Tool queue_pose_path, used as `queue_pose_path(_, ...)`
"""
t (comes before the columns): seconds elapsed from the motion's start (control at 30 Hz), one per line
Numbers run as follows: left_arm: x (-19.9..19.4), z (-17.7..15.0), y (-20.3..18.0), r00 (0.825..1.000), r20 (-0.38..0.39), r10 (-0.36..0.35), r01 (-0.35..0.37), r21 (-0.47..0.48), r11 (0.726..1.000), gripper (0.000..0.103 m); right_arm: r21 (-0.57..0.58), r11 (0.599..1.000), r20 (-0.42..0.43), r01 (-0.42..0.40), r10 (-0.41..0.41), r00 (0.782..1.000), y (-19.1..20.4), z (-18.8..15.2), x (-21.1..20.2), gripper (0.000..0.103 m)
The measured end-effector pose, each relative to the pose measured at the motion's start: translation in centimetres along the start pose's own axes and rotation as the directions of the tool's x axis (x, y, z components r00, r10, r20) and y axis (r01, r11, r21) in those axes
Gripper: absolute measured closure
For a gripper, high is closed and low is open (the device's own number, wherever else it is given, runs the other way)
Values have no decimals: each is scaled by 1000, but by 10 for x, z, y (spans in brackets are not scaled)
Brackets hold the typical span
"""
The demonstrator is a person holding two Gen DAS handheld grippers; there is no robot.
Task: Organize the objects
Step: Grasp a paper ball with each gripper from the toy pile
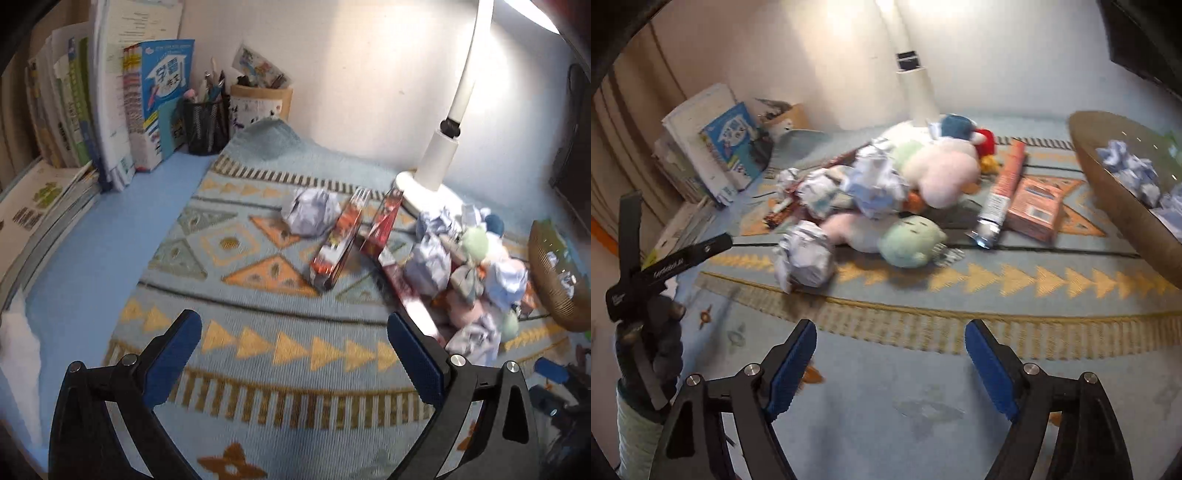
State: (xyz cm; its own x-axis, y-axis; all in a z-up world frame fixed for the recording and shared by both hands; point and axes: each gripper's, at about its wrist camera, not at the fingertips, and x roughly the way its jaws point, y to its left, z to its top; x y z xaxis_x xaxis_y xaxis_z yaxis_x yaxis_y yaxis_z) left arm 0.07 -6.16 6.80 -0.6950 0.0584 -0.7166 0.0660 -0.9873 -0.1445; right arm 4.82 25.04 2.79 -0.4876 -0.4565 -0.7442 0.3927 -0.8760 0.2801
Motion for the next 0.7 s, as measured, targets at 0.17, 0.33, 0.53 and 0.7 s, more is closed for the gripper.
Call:
queue_pose_path(0.17, 43, 41, 13, 994, -15, -108, 108, -4, 994, 3, -65, 997, -10, -51, 51, 999, 40, 31, 36, 21)
queue_pose_path(0.33, 84, 65, 3, 991, -62, -122, 125, 53, 991, 3, -30, 994, -55, -108, 106, 993, 46, 38, 75, 21)
queue_pose_path(0.53, 125, 77, -11, 975, -132, -180, 189, 60, 980, 41, 12, 989, -86, -149, 149, 985, 43, 41, 89, 49)
queue_pose_path(0.7, 117, 75, -5, 975, -89, -202, 205, 29, 978, 60, 22, 985, -24, -172, 172, 985, 41, 41, 75, 52)
